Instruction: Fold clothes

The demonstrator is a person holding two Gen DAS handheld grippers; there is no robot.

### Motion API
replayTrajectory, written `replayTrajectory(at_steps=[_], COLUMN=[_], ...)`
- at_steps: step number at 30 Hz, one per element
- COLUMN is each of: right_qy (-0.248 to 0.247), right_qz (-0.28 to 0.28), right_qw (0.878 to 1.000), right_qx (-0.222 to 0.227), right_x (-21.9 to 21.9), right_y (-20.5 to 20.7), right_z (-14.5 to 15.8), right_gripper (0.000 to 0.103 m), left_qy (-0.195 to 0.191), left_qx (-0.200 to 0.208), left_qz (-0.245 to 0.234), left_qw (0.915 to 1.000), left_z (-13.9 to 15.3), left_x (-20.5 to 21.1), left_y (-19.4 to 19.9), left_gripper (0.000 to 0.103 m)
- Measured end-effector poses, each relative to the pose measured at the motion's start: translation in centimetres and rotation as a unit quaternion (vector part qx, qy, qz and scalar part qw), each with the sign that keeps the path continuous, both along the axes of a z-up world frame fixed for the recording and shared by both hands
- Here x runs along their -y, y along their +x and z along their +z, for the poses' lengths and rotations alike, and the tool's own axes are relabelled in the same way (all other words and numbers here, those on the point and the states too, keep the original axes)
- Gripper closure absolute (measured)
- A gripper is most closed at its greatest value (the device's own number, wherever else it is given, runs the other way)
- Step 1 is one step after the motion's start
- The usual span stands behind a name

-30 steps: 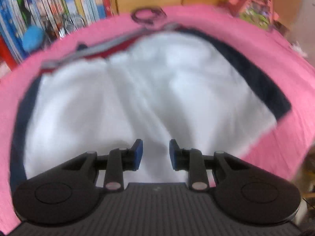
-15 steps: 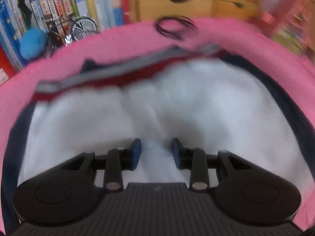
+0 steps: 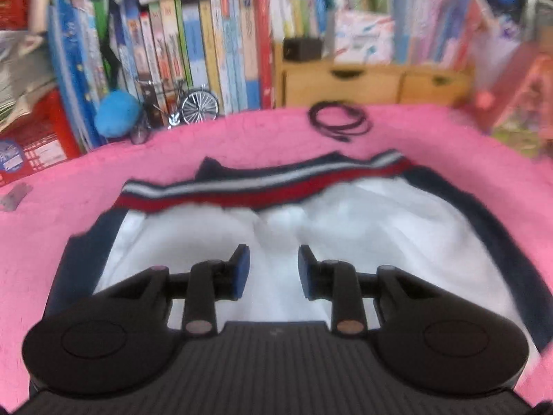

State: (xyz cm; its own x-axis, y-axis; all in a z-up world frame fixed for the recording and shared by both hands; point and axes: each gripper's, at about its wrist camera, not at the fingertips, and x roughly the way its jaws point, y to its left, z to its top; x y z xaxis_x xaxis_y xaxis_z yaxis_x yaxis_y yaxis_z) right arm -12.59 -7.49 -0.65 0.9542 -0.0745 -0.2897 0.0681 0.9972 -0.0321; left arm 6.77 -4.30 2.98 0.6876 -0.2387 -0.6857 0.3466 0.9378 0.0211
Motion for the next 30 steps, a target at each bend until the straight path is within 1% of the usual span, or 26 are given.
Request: replayTrajectory(at_steps=[4, 5, 8, 11, 13, 15, 16, 18, 20, 22, 25, 28, 30], right_qy=[0.03, 0.042, 0.104, 0.167, 0.191, 0.215, 0.228, 0.244, 0.254, 0.252, 0.245, 0.254, 0.269], right_qz=[-0.075, -0.097, -0.153, -0.195, -0.206, -0.207, -0.205, -0.205, -0.21, -0.222, -0.249, -0.263, -0.264], right_qw=[0.997, 0.994, 0.982, 0.965, 0.958, 0.953, 0.951, 0.947, 0.944, 0.942, 0.937, 0.93, 0.925], right_qx=[-0.007, -0.013, -0.031, -0.044, -0.047, -0.046, -0.045, -0.043, -0.037, -0.026, -0.014, -0.027, -0.039], right_x=[4.0, 5.3, 9.0, 12.6, 14.0, 14.7, 15.1, 15.4, 15.4, 15.5, 15.7, 16.3, 16.9], right_y=[-0.2, -0.2, -0.3, -0.6, -0.8, -1.1, -1.2, -1.2, -1.5, -2.2, -2.4, -2.2, -1.9], right_z=[0.5, 0.5, 0.5, 0.2, -0.2, -0.5, -0.6, -0.7, -0.6, -0.4, -0.1, -0.6, -1.1], right_gripper=[0.058, 0.058, 0.058, 0.058, 0.057, 0.056, 0.053, 0.051, 0.051, 0.051, 0.043, 0.043, 0.043], left_qy=[0.008, 0.009, 0.001, -0.004, 0.004, 0.008, 0.009, 0.009, 0.009, 0.011, 0.008, 0.001, -0.004], left_qx=[0.051, 0.061, 0.068, 0.047, 0.027, 0.027, 0.029, 0.032, 0.03, 0.03, 0.029, 0.026, 0.024], left_qz=[-0.004, -0.003, -0.002, 0.014, 0.017, 0.02, 0.023, 0.024, 0.019, 0.017, 0.017, 0.017, 0.016], left_qw=[0.9987, 0.9981, 0.9977, 0.9988, 0.9995, 0.9994, 0.9993, 0.9992, 0.9993, 0.9993, 0.9994, 0.9995, 0.9996], left_z=[-0.1, -0.2, -0.7, -1.8, -2.8, -3.3, -3.4, -3.5, -3.6, -3.8, -4.1, -4.3, -4.4], left_x=[0.1, 0.2, 0.9, 1.2, 1.4, 1.4, 1.4, 1.4, 1.5, 1.6, 1.6, 1.3, 1.2], left_y=[-6.7, -8.3, -11.7, -12.5, -12.4, -12.7, -12.9, -13.4, -13.8, -14.1, -14.2, -14.1, -14.1], left_gripper=[0.075, 0.074, 0.074, 0.075, 0.074, 0.072, 0.072, 0.073, 0.073, 0.073, 0.072, 0.072, 0.072])
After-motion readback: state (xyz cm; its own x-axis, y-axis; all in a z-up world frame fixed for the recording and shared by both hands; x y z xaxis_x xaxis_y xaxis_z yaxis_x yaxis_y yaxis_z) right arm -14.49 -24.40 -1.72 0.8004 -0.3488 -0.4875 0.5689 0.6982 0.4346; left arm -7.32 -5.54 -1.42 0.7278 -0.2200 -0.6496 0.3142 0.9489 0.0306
